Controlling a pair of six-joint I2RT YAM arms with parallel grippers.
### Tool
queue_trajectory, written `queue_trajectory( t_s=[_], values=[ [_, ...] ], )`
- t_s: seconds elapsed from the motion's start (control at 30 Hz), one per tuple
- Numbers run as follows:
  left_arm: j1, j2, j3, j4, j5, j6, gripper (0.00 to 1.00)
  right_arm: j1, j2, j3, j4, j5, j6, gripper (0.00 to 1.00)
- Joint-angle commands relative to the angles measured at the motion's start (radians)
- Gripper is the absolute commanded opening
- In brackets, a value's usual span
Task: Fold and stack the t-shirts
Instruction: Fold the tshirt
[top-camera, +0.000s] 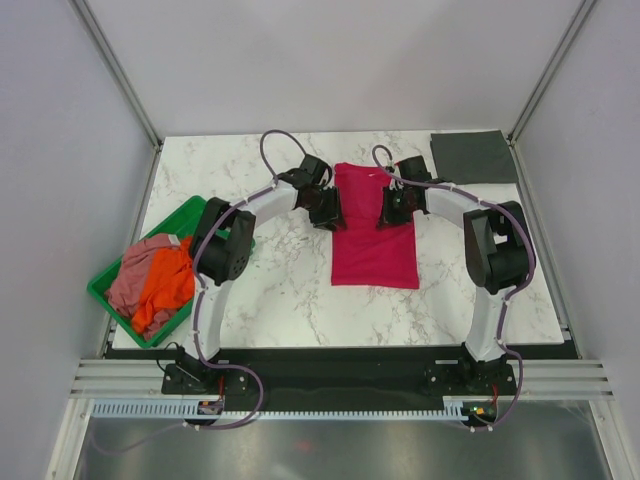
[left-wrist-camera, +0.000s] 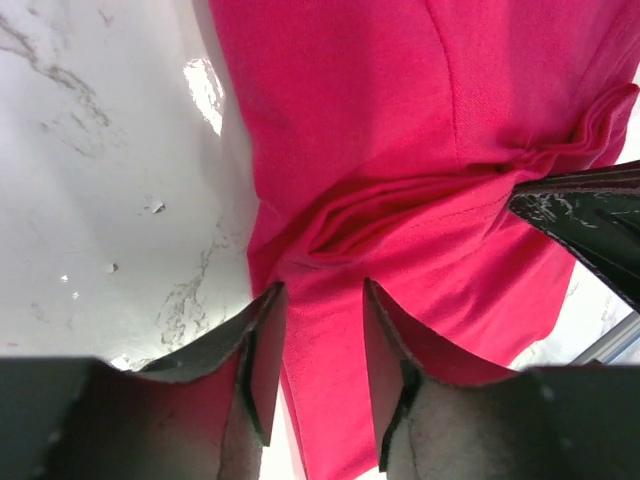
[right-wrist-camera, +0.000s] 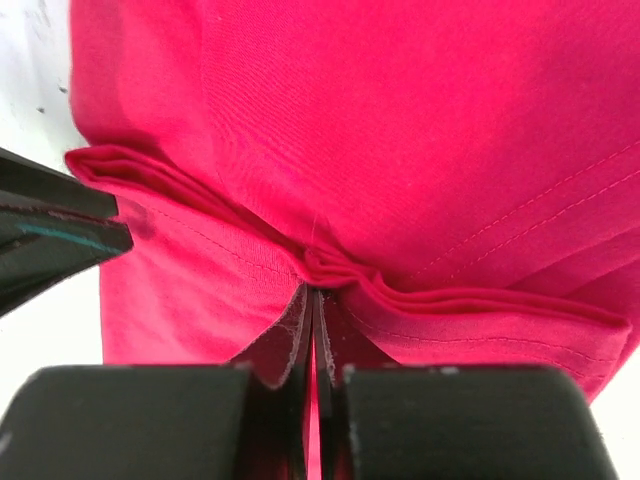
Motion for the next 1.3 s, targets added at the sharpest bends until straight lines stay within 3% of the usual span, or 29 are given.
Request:
queue_trajectory(
  t_s=[0.0,0.23,0.33,0.5,0.63,0.93,1.27],
  values=[
    [0.011,-0.063,-0.017,-0.020,-0.024,0.069,0.46,-0.005,-0.035,0.072,-0.021,0.032,-0.004,0.09],
    [0.026,-0.287,-0.101,-0.023,0.061,0.046,0.59,-0.003,-0.222,0.062,-0.132,0.121,0.142,0.48],
    [0.022,-0.371,-0.223,-0.020,0.114,0.023,0.55,-0.003,-0.348,-0.054,-0.171,0.213,0.304,0.54],
    [-0.023,-0.510,-0.477,0.030,0.101,-0.008,0.52,-0.003,-0.582,-0.340,-0.182,0.213,0.522,0.56],
    [-0.041,-0.600,-0.705,0.217,0.191,-0.111,0.58,0.000,-0.723,-0.513,-0.145,0.284,0.574,0.55],
    [-0.055,-0.521,-0.861,0.519,0.254,-0.309,0.64,0.000,-0.797,-0.691,-0.094,0.299,0.697,0.55],
    [-0.063,-0.468,-0.872,0.521,0.131,-0.350,0.63,0.000,-0.849,-0.829,0.007,0.348,0.785,0.48]
  ],
)
